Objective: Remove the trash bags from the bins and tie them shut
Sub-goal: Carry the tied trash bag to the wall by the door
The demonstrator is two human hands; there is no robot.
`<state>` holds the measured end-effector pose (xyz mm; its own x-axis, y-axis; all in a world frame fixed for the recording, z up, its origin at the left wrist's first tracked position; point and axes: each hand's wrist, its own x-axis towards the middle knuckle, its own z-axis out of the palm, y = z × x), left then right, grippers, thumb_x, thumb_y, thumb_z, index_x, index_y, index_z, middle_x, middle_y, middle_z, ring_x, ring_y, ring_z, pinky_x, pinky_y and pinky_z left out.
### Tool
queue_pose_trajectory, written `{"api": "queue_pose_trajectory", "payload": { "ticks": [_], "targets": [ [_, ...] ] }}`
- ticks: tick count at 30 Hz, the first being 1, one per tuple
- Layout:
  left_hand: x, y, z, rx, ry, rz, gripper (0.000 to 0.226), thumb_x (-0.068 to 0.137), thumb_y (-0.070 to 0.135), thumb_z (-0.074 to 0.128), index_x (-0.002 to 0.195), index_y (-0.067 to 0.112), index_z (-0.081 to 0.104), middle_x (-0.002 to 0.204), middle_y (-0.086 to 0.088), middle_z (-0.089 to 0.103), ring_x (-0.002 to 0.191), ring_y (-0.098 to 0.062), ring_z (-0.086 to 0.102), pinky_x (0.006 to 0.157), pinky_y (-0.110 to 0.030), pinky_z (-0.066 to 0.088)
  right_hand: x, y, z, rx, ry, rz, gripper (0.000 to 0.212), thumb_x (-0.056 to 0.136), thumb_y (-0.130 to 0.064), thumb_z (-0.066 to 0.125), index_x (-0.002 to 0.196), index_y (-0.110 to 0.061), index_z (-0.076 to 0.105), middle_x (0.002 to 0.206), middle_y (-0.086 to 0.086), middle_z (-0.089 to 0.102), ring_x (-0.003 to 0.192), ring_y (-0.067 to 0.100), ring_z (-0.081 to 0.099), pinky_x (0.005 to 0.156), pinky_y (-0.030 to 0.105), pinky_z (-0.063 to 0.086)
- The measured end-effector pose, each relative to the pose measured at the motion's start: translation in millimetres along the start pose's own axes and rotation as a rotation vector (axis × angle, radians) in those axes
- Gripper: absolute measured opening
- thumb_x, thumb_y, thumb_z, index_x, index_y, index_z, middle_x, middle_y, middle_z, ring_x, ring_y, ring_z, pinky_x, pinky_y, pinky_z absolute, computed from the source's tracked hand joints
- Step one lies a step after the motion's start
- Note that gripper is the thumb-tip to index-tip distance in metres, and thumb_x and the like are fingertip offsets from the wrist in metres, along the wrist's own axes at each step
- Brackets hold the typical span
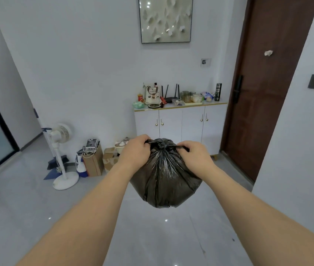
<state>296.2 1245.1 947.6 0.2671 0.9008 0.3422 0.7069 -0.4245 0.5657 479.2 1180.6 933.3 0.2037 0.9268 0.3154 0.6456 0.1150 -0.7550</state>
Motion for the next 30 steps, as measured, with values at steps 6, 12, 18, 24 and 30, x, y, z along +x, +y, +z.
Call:
{"api": "queue_pose_trajectory", "payload": {
  "ticks": [6,12,18,24,30],
  "targets": [
    [109.8,-52.5,45.2,0.094,-0.045,0.020,0.029,0.096,0.017,0.039,0.113,0.021,0.062,0.111,0.000,0.065,0.103,-0.025,0.058,0.073,-0.031,0.039,118.2,50.0,39.5,-0.037,-0.011,0.040,0.023,0.094,-0.019,0.051,0.104,-0.016,0.072,0.101,-0.004,0.069,0.095,0.011,0.057,0.080,0.021,0.038],
    [232.6,-87.6,83.2,0.076,-0.054,-0.017,0.029,0.095,0.014,0.039,0.110,0.018,0.063,0.108,-0.008,0.068,0.097,-0.028,0.060,0.083,-0.038,0.050,241.6,89.7,68.2,-0.030,-0.039,0.053,0.022,0.095,-0.021,0.051,0.104,-0.017,0.071,0.104,-0.002,0.069,0.094,0.012,0.057,0.078,0.022,0.038],
    [349.4,-105.9,131.6,0.043,-0.077,0.013,0.027,0.094,0.016,0.039,0.107,0.020,0.062,0.105,-0.007,0.067,0.094,-0.028,0.058,0.082,-0.039,0.050,340.8,128.7,73.1,-0.028,-0.002,0.103,0.022,0.095,-0.021,0.051,0.104,-0.018,0.071,0.103,-0.004,0.068,0.093,0.011,0.057,0.076,0.020,0.038],
    [463.1,-88.2,202.4,-0.074,-0.184,0.158,0.030,0.094,0.010,0.038,0.107,0.016,0.064,0.109,-0.006,0.066,0.094,-0.022,0.055,0.078,-0.031,0.044,409.3,184.4,52.0,-0.108,0.121,0.209,0.020,0.095,-0.023,0.051,0.101,-0.019,0.070,0.095,-0.007,0.067,0.088,0.012,0.059,0.070,0.022,0.037],
    [544.8,-25.6,291.1,-0.158,-0.391,0.380,0.030,0.094,0.009,0.038,0.105,0.014,0.065,0.108,-0.008,0.067,0.096,-0.025,0.058,0.079,-0.033,0.047,437.1,241.5,-4.1,-0.200,0.343,0.412,0.019,0.094,-0.025,0.052,0.099,-0.022,0.070,0.093,-0.005,0.069,0.082,0.015,0.064,0.064,0.021,0.044]
  ]
}}
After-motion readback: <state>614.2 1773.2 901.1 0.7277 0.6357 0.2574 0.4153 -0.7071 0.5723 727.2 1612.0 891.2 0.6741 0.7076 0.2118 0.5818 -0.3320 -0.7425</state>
